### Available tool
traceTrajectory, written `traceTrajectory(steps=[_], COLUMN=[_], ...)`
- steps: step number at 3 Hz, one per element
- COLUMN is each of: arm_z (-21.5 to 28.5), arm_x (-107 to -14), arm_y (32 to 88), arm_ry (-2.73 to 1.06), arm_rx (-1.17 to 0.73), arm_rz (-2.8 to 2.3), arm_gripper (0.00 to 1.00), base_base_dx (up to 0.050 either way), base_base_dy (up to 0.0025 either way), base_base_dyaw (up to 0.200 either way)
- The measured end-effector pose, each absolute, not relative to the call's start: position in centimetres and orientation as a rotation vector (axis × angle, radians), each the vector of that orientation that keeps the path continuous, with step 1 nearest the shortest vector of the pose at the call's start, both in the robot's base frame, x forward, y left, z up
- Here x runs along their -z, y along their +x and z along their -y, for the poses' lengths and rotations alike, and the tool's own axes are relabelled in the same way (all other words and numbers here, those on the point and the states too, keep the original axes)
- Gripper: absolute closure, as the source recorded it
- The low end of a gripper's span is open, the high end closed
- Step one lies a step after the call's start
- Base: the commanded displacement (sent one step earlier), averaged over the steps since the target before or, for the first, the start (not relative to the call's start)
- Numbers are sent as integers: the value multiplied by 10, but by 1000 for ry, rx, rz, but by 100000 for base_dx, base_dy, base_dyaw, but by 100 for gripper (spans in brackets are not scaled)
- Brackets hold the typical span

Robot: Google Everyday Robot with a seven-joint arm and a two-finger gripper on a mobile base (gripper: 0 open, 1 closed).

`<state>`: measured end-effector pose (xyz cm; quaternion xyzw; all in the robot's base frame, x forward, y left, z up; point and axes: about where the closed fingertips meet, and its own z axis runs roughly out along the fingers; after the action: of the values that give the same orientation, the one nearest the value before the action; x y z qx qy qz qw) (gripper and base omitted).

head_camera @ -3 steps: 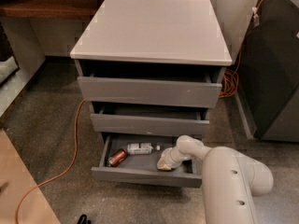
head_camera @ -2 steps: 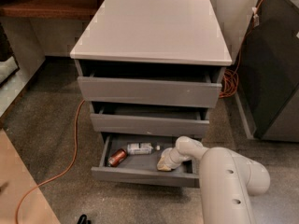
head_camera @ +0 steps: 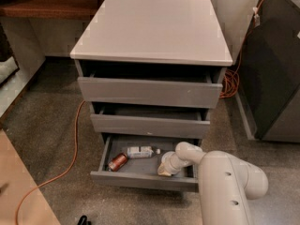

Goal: Pick blue plastic bottle from bottom drawer and place on counter

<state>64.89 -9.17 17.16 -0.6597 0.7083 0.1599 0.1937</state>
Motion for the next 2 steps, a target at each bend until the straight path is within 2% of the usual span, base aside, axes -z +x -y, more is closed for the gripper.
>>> traceTrajectory(steps=[2], arm_z=[93], arm_x=[-150], arm_y=[604], arm_ry=[-1835], arm_rx=[-472], arm_rz=[-2016], arm_gripper=[100], base_base_dx=[0], base_base_dy=[0], base_base_dyaw=[0])
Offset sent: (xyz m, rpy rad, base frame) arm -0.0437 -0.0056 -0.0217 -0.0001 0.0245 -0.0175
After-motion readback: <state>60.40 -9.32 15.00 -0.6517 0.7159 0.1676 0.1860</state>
